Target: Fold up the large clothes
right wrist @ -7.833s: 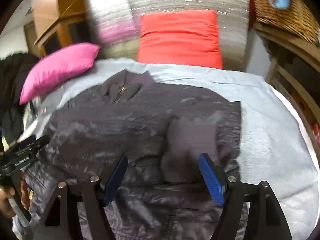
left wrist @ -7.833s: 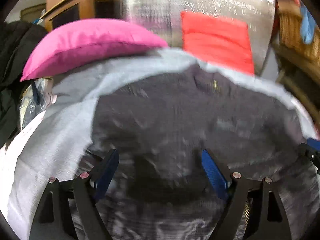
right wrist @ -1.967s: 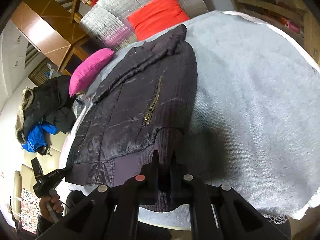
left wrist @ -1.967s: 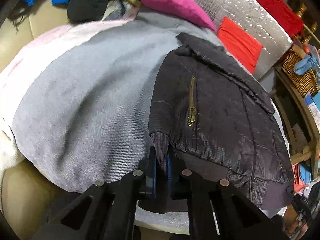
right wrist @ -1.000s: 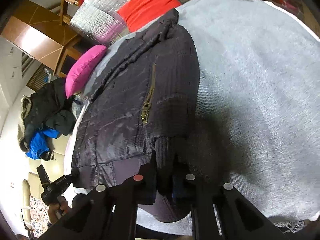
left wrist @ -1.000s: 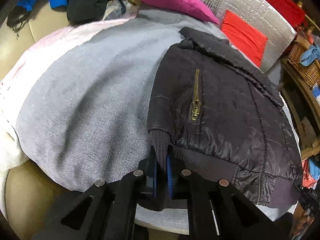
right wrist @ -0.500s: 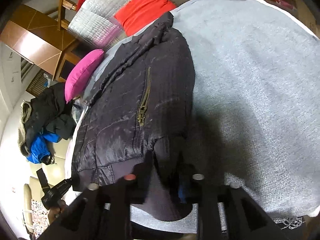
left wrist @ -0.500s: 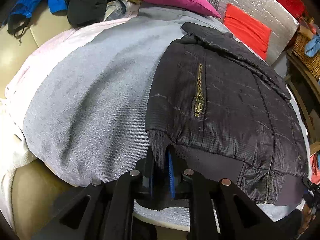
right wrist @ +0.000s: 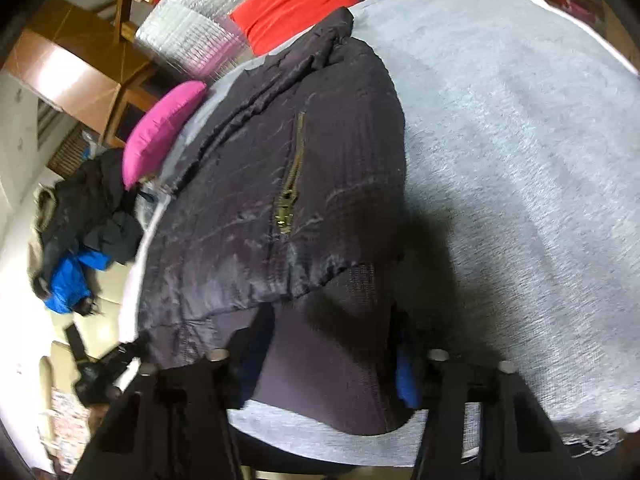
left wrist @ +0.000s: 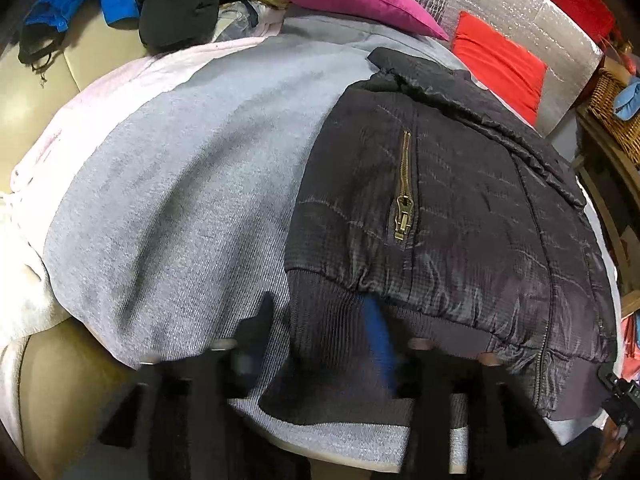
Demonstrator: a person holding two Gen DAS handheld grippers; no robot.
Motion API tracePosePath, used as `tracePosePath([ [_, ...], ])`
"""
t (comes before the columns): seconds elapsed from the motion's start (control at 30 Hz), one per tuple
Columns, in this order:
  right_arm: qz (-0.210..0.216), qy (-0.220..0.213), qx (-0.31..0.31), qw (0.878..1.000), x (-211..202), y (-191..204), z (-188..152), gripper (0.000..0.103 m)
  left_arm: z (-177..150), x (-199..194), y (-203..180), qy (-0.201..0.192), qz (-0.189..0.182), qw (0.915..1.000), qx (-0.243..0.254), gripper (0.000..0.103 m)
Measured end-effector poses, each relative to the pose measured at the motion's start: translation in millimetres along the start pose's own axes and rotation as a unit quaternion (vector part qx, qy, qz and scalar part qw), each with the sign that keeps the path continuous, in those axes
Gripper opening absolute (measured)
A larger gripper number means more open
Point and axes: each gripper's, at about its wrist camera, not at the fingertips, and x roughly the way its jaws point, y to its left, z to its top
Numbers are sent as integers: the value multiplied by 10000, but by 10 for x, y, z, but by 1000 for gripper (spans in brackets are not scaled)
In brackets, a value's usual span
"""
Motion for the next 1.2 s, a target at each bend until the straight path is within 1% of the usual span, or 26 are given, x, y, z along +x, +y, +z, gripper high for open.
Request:
tracePosePath([
  [0.03, -34, 19, 36, 10000, 8, -18, -2, 28, -2, 12, -24, -32, 27, 10000, 46, 65],
  [0.07, -65, 32, 51, 10000, 12, -32, -2, 25, -5, 32, -43, -28, 23, 9999, 94, 65],
  [0.1, -88, 53, 35, 9999, 14, -40, -4, 19, -5, 50, -55, -4, 25, 9999, 129, 65],
  [0.13, -98, 64, 25, 9999, 10, -45, -7, 18, -11, 76, -75, 12, 45, 9998, 173, 64],
  [0.17, -98, 67, 19, 9999, 1, -46, -3, 17, -13, 89, -93, 22, -3, 9997, 234, 42],
  [0.2, -102, 65, 5, 9999, 1, -40, -1, 15, -21, 100, -116, 63, -79, 9994, 318, 26],
  [0.23, -105, 73, -2, 9999, -2, -37, -2, 15, -27, 102, -161, 47, 124, 9986, 509, 15],
  [0.27, -109, 76, -2, 9999, 4, -33, -2, 15, -27, 89, -171, 8, 119, 9983, 574, 10],
  [0.37, -83, 80, -17, 9999, 1, -36, -5, 13, -23, 21, -138, -47, 21, 9982, 602, 8],
  [0.63, 18, 110, -59, 9999, -83, -27, -57, 10, -53, -192, -55, -196, -133, 9981, 577, 8],
  [0.9, 210, 186, -45, 9996, -225, -90, -138, 9, -112, -401, 55, -225, -313, 9976, 581, 8],
  [1.03, 356, 196, -25, 9992, -339, -123, -183, 9, -139, -503, 116, -219, -472, 9973, 527, 8],
  [1.2, 451, 170, -15, 9988, -441, -138, -203, 9, -143, -548, 113, -172, -577, 9969, 506, 8],
])
